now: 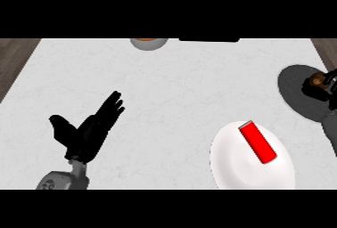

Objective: Pick the sweet potato from the plate and place it in the pan

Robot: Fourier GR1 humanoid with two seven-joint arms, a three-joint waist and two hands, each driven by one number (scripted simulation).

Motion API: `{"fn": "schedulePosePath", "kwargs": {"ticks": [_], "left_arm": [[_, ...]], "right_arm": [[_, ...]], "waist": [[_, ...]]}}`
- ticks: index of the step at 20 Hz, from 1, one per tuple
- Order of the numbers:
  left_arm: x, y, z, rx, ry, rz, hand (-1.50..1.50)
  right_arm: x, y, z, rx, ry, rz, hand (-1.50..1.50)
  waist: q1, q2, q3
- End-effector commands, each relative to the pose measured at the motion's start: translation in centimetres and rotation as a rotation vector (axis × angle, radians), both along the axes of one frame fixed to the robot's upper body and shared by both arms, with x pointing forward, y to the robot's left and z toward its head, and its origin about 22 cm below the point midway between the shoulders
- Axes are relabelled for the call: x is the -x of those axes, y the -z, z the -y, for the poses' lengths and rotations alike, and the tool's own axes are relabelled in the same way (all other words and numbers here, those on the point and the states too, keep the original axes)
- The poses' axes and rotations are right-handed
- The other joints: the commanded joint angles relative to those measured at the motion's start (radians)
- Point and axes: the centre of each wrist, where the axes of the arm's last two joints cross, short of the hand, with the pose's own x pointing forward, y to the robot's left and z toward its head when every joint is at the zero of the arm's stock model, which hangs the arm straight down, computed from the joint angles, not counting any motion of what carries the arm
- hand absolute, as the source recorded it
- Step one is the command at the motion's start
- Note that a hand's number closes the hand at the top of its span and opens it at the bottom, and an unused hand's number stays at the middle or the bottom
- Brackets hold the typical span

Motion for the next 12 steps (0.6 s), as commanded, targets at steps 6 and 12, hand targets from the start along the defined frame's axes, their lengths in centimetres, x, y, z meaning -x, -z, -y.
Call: {"fn": "schedulePosePath", "kwargs": {"ticks": [6, 12], "left_arm": [[-0.5, 0.9, 0.3, -0.005, 0.01, 0.024, 0.0], [0.1, 0.2, 2.4, 0.011, 0.047, 0.029, 0.0]], "right_arm": [[1.2, -0.6, 5.5, -0.001, 0.039, 0.037, 1.5], [3.6, 1.5, 7.8, -0.099, 0.125, -0.282, -1.5]], "waist": [[0.019, 0.017, 0.003], [0.058, 0.025, 0.003]]}}
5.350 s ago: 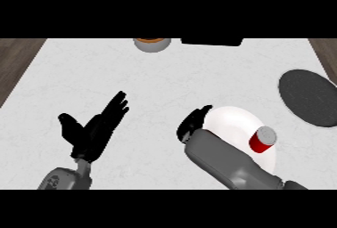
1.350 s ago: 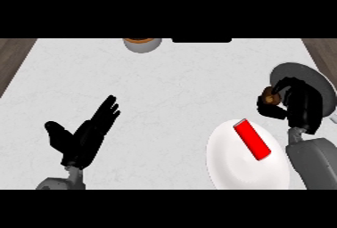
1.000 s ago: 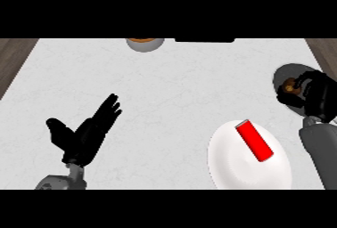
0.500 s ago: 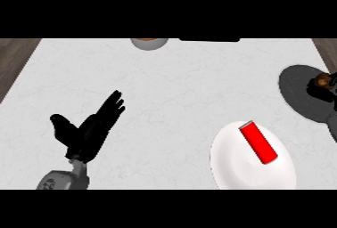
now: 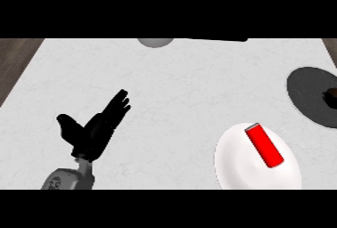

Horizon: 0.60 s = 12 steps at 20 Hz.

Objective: Pick the sweet potato from the plate and place it in the pan

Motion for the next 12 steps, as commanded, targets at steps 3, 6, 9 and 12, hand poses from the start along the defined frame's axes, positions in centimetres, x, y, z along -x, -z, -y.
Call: {"fn": "schedulePosePath", "kwargs": {"ticks": [3, 6, 9, 12], "left_arm": [[0.1, -0.1, 0.7, -0.01, 0.026, 0.001, 0.0], [0.3, 0.2, 0.1, -0.002, 0.006, -0.001, 0.0], [0.2, 0.0, 0.7, 0.015, -0.013, -0.011, 0.0], [0.7, 0.6, -0.8, 0.004, -0.027, -0.025, 0.0]], "right_arm": [[0.7, 1.3, 0.2, -0.106, -0.025, -0.137, -1.5], [0.0, 0.7, -0.2, -0.155, -0.073, -0.024, -1.5], [-0.9, 0.0, -0.9, -0.245, -0.115, 0.14, -1.5], [-0.8, -1.3, 0.2, -0.33, -0.143, 0.295, -1.5]], "waist": [[0.013, 0.003, 0.003], [0.006, 0.001, 0.005], [-0.007, -0.003, 0.008], [-0.019, -0.008, 0.006]]}}
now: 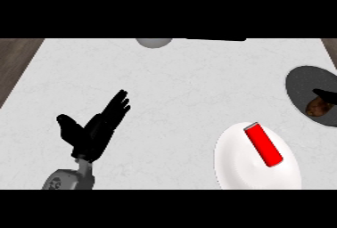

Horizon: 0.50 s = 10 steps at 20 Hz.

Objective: Pick the sweet potato from the plate and place it in the pan

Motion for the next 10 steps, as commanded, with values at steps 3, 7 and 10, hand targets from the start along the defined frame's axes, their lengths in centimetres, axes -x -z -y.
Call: {"fn": "schedulePosePath", "kwargs": {"ticks": [3, 7, 10], "left_arm": [[-0.3, -0.5, -0.6, 0.002, -0.021, 0.003, 0.0], [0.8, 0.3, -0.5, -0.006, -0.012, 0.001, 0.0], [0.1, 1.0, -1.4, 0.004, -0.036, -0.021, 0.0]], "right_arm": [[1.7, 0.0, 2.1, -0.205, -0.051, 0.193, -1.5], [3.9, 0.5, 4.2, -0.327, -0.083, 0.218, -1.5], [5.8, 0.7, 5.8, -0.366, -0.192, 0.172, -1.5]], "waist": [[-0.023, -0.005, -0.002], [-0.018, -0.007, -0.003], [-0.029, -0.005, -0.005]]}}
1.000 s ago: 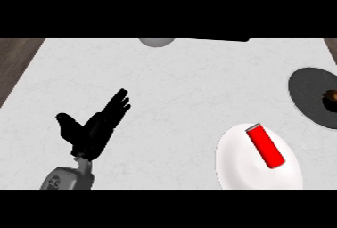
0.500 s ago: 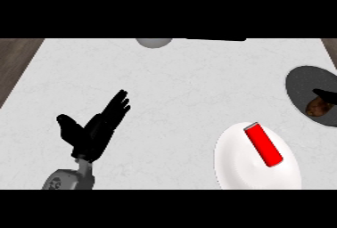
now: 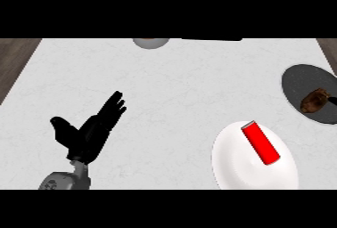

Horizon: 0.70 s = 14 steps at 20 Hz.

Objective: Pick the sweet potato from the plate and place it in the pan

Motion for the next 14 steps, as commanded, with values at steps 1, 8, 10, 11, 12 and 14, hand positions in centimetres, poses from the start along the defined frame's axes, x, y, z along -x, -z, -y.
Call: {"fn": "schedulePosePath", "kwargs": {"ticks": [1, 8, 10, 11, 12, 14], "left_arm": [[0.2, 0.8, -0.2, 0.013, 0.005, 0.004, 0.0], [0.5, -0.3, -1.4, -0.011, -0.025, 0.002, 0.0], [-0.2, -0.8, -0.3, 0.001, -0.007, -0.01, 0.0], [0.5, 0.7, 0.5, 0.014, -0.02, -0.012, 0.0], [0.5, -0.3, 0.9, -0.006, -0.024, -0.018, 0.0], [0.6, 0.5, 0.1, -0.012, -0.03, 0.001, 0.0]], "right_arm": [[2.5, 1.7, 1.1, -0.078, -0.1, 0.027, -1.5], [8.7, 1.9, 5.4, -0.101, -0.246, 0.039, -1.5], [8.8, 2.8, 4.9, -0.101, -0.234, 0.066, -1.5], [10.4, 3.2, 5.6, -0.115, -0.24, 0.058, -1.5], [10.5, 3.7, 5.3, -0.104, -0.26, 0.063, -1.5], [11.2, 2.4, 6.5, -0.108, -0.274, 0.051, -1.5]], "waist": [[-0.006, -0.002, -0.002], [-0.017, -0.011, -0.002], [-0.019, -0.011, -0.002], [-0.026, -0.013, -0.003], [-0.021, -0.013, -0.002], [-0.024, -0.015, -0.003]]}}
